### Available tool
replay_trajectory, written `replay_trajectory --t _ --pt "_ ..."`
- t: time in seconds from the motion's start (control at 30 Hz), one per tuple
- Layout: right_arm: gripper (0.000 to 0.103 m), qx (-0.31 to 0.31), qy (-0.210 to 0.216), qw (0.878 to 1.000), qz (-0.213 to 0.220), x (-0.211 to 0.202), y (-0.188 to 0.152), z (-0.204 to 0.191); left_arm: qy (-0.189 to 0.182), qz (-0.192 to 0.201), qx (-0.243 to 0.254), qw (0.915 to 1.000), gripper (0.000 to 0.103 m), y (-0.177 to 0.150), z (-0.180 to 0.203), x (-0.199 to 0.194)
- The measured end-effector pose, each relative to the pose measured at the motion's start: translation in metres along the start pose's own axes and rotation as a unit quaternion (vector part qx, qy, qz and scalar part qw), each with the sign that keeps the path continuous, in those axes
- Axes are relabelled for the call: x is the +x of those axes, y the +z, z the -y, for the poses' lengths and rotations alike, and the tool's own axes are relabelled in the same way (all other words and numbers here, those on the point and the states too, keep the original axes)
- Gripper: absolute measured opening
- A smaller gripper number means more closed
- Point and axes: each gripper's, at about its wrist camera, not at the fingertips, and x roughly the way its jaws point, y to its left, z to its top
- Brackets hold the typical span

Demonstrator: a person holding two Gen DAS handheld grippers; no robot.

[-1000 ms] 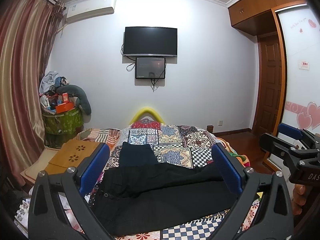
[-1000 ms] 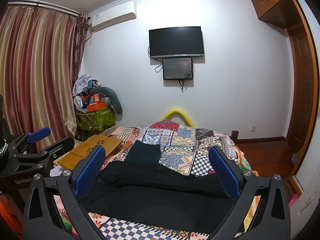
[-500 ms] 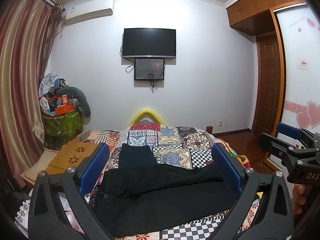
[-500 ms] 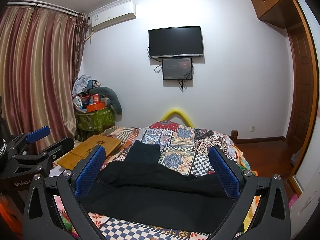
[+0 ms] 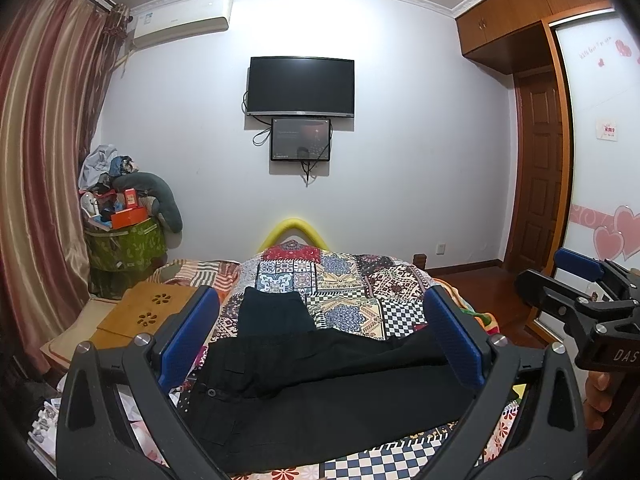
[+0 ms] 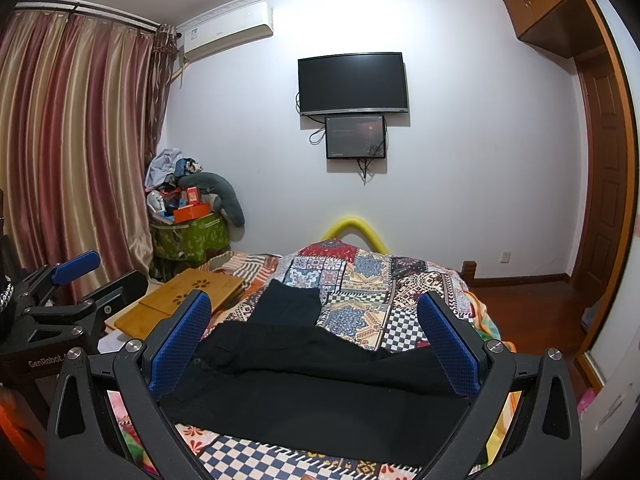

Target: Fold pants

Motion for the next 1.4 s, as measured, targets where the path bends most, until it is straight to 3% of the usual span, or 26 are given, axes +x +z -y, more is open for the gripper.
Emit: replay_trajectory --t 0.57,0.83,1.07,1.3,1.4 --pt "0.102 -0.001 0.001 1.000 0.000 0.003 -0.003 0.000 -0.002 -0.002 -0.003 1.0000 0.103 -0.001 -0.003 0.003" --pt "0.102 0.004 -0.005 1.000 -0.020 0.029 -0.011 0.011 -0.002 -0.023 -0.004 0.9997 0.103 -0.004 -0.009 0.030" --pt "0.102 0.001 -0.022 0.998 -0.057 0.082 -0.018 0.037 0.011 -0.059 -0.012 0.9981 0.103 -0.008 -0.025 0.092" --pt "0.102 -0.009 -0.044 0.995 -0.091 0.132 -0.025 0.063 0.033 -0.140 -0.035 0.9890 0.102 -0.020 -0.069 0.192" --pt "0.102 -0.026 -0.048 0.992 -0.112 0.158 -0.033 0.073 0.045 -0.181 -0.054 0.9810 0.087 -0.028 -0.098 0.239"
